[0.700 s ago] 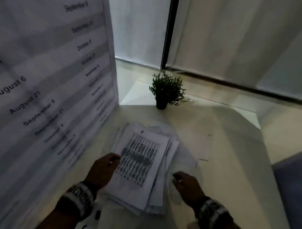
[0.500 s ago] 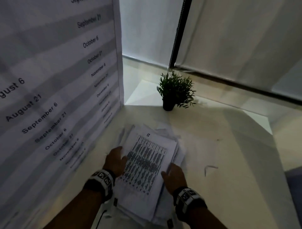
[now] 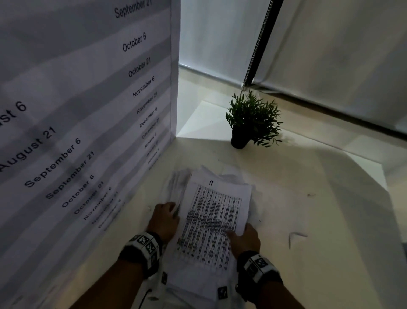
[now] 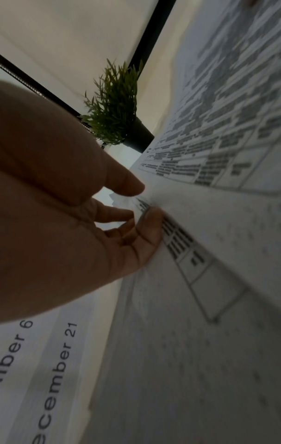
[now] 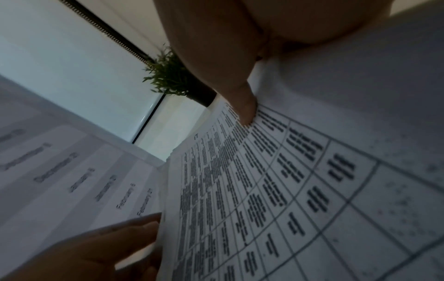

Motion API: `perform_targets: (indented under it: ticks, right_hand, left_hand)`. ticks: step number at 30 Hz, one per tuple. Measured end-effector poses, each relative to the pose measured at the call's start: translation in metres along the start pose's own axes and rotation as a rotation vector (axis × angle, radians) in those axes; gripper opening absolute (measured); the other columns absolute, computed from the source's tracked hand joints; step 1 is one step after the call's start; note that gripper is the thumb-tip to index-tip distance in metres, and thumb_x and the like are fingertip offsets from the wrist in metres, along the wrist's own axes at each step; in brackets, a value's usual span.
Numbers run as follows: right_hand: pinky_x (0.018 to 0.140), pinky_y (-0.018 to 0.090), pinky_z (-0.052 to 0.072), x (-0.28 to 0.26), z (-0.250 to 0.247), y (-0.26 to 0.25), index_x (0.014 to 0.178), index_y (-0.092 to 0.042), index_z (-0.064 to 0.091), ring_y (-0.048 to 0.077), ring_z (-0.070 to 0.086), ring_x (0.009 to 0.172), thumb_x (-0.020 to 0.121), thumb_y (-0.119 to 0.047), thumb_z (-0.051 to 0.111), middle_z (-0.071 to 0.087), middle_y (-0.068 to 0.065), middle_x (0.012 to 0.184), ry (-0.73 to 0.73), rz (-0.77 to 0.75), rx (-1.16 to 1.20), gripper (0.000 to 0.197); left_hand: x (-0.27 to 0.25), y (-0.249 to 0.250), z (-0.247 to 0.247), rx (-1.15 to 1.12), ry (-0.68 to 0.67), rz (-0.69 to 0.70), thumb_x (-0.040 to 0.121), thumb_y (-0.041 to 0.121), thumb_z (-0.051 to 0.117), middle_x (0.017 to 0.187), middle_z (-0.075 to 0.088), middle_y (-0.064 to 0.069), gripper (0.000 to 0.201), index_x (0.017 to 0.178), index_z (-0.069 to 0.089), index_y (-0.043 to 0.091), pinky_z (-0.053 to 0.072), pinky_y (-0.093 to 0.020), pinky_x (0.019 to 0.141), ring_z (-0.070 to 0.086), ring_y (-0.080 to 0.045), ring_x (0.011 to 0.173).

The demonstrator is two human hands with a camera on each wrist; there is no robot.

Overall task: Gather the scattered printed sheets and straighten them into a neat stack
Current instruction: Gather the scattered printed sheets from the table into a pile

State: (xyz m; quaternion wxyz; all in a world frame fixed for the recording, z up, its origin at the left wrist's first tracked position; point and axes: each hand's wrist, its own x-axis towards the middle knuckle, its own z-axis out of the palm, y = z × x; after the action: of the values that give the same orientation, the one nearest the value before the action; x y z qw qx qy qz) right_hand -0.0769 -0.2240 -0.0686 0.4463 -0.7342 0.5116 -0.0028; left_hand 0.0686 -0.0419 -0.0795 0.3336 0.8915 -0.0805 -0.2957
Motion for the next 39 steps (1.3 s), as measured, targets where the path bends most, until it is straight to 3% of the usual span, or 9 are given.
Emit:
perform_targets:
  ticks: [4,10,14,17,21,27,33,36,39]
  right_hand:
    - [0.072,0.027,0.049,-0.008,-0.006,-0.004,0.087,-0.013,0.061,0.024,0.061,0.082,0.089,-0.014,0.058,0.065,0.007,0.088,0.128,-0.152,-0.051,0.004]
    - [0.056,0.033,0.046,-0.017,-0.032,-0.008,0.065,-0.024,0.042,0.024,0.057,0.063,0.091,-0.008,0.051,0.058,0.006,0.068,0.158,-0.328,-0.065,0.031]
    - [0.052,0.028,0.036,-0.016,-0.066,-0.022,0.069,-0.015,0.048,0.02,0.052,0.061,0.09,-0.011,0.059,0.056,0.003,0.066,0.129,-0.427,0.011,0.025]
    - [0.064,0.034,0.049,-0.015,-0.086,-0.029,0.083,-0.016,0.063,0.02,0.064,0.077,0.088,-0.013,0.066,0.068,-0.002,0.079,0.067,-0.477,0.154,0.007]
    - [0.076,0.027,0.052,-0.023,-0.107,-0.051,0.092,-0.043,0.063,-0.012,0.064,0.083,0.083,-0.017,0.072,0.069,-0.034,0.086,0.022,-0.556,0.272,0.029]
    - [0.074,0.012,0.054,-0.037,-0.122,-0.08,0.095,-0.041,0.064,-0.01,0.065,0.088,0.078,-0.015,0.077,0.068,-0.037,0.087,0.124,-0.722,0.391,0.034]
    - [0.063,0.023,0.055,-0.043,-0.088,-0.066,0.078,-0.03,0.066,-0.011,0.063,0.065,0.077,-0.012,0.079,0.069,-0.02,0.067,0.027,-0.557,0.357,0.022]
    - [0.056,0.01,0.05,-0.04,-0.083,-0.064,0.077,-0.018,0.068,-0.015,0.061,0.058,0.074,-0.008,0.08,0.067,-0.019,0.062,0.056,-0.508,0.398,0.017]
    - [0.06,0.013,0.053,-0.038,-0.077,-0.06,0.076,-0.032,0.068,-0.014,0.063,0.063,0.071,-0.011,0.083,0.068,-0.023,0.066,0.049,-0.463,0.399,0.026]
  left_hand:
    - [-0.006,-0.006,-0.004,-0.013,0.039,0.049,0.096,0.024,0.051,0.143,0.039,-0.015,0.049,0.142,0.041,0.012,0.036,-0.033,0.109,0.048,-0.028,0.126]
    - [-0.011,-0.01,0.003,-0.093,0.025,0.083,0.095,0.023,0.055,0.141,0.047,-0.011,0.048,0.141,0.043,0.013,0.035,-0.025,0.103,0.05,-0.025,0.125]
    - [-0.017,0.0,0.0,-0.072,0.076,0.111,0.089,0.05,0.055,0.149,0.035,-0.002,0.074,0.149,0.027,0.017,0.022,-0.038,0.117,0.033,-0.027,0.137]
    - [-0.023,0.021,-0.017,-0.387,-0.003,0.144,0.073,0.07,0.06,0.141,0.044,0.006,0.098,0.149,0.025,0.021,0.036,-0.034,0.11,0.044,-0.02,0.131]
    - [-0.038,0.056,-0.05,-0.541,0.044,0.319,0.082,0.038,0.071,0.118,0.066,0.007,0.05,0.126,0.054,0.023,0.055,-0.034,0.093,0.065,-0.009,0.104]
    - [-0.07,0.092,-0.086,-0.663,0.305,0.545,0.091,0.017,0.062,0.084,0.069,0.024,0.016,0.1,0.061,0.03,0.05,-0.003,0.066,0.064,0.016,0.082]
    - [-0.067,0.077,-0.068,-0.612,0.071,0.559,0.069,0.053,0.075,0.113,0.069,0.01,0.059,0.121,0.057,0.03,0.058,-0.039,0.088,0.065,-0.01,0.108]
    - [-0.062,0.079,-0.062,-0.676,0.073,0.512,0.05,0.059,0.083,0.107,0.071,0.008,0.078,0.117,0.059,0.027,0.059,-0.034,0.081,0.068,-0.009,0.101]
    - [-0.059,0.08,-0.05,-0.634,0.029,0.469,0.056,0.048,0.085,0.101,0.074,0.006,0.062,0.111,0.066,0.026,0.059,-0.035,0.084,0.069,-0.007,0.097]
